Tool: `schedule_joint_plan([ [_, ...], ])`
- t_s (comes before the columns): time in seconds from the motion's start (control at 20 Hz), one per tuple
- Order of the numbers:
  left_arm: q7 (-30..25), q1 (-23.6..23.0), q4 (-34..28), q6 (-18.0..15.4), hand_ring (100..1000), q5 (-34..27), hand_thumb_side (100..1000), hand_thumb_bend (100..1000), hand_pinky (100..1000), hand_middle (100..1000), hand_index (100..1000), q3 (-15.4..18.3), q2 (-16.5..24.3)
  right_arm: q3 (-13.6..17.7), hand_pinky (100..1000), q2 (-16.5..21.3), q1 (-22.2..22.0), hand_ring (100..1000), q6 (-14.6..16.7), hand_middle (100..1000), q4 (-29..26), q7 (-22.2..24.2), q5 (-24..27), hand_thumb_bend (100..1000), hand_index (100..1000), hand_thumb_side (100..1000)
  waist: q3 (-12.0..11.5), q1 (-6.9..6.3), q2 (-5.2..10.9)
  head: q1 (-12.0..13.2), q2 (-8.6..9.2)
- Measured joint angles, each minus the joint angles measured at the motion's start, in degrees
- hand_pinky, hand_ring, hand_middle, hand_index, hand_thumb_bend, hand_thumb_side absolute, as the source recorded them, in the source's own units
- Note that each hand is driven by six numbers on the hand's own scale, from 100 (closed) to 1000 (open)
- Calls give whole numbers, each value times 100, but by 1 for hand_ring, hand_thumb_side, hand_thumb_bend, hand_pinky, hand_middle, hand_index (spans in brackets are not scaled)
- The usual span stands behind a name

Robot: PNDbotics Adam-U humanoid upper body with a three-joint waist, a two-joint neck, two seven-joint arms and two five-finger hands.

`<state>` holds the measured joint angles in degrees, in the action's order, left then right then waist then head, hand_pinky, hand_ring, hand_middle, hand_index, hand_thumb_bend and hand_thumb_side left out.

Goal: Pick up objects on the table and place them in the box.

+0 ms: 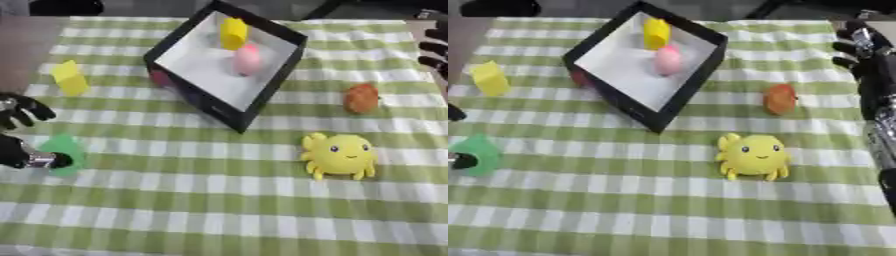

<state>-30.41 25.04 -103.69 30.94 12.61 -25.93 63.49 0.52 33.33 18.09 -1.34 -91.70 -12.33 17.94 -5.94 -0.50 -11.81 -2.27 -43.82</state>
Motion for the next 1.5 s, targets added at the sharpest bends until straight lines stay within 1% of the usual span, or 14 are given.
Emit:
schedule_joint_plan([
  [0.15,-41,104,218,-114,841,332,421,668,842,820,872,-63,-113,-6,838,-1,-6,852,-1,816,1,2,0,100,881,827,0,0,-2,14,0],
  [0.2,-55,137,290,-153,840,440,419,668,841,818,867,-84,-156,-7,838,-2,-15,852,-1,816,2,2,0,100,881,858,0,0,-4,24,0],
  [0.25,-73,175,362,-191,839,536,404,683,840,817,864,-112,-200,-7,838,-3,-25,852,-2,816,3,2,0,100,881,858,0,0,-5,31,0],
  [0.3,-92,214,430,-230,836,623,405,656,837,813,857,-138,-242,-8,838,-4,-30,852,-2,815,4,2,0,100,881,860,0,0,-5,37,0],
  [0.55,-196,385,819,-385,814,963,376,633,822,786,832,-268,-461,-9,838,-8,-49,852,-1,817,22,1,1,100,881,860,10,0,-22,80,0],
  [0.75,-205,464,1087,-481,804,1077,376,632,816,775,823,-333,-627,-7,838,-22,-61,852,0,816,37,-1,3,100,881,860,25,0,-40,102,0],
  [0.95,-186,486,1203,-540,798,1124,361,616,812,768,816,-364,-708,-5,838,-50,-80,852,0,816,38,-1,4,100,881,860,26,0,-48,107,0],
  [1.0,-187,490,1221,-552,795,1140,334,595,809,765,812,-376,-710,-5,838,-50,-81,852,0,816,39,-1,4,100,881,860,26,0,-50,107,0],
  [1.15,-214,490,1258,-587,784,1186,299,569,801,753,798,-394,-710,-4,838,-50,-83,852,0,816,39,-1,4,100,881,860,25,0,-51,107,0],
  [1.3,-264,490,1261,-620,759,1233,237,510,783,727,776,-397,-710,-3,838,-50,-93,852,2,816,41,-3,8,100,881,859,24,0,-51,107,0],
  [1.5,-391,490,1287,-671,762,1450,240,512,784,731,781,-441,-710,-3,838,-51,-93,851,5,816,41,-5,26,100,881,859,24,0,-52,107,0],
])
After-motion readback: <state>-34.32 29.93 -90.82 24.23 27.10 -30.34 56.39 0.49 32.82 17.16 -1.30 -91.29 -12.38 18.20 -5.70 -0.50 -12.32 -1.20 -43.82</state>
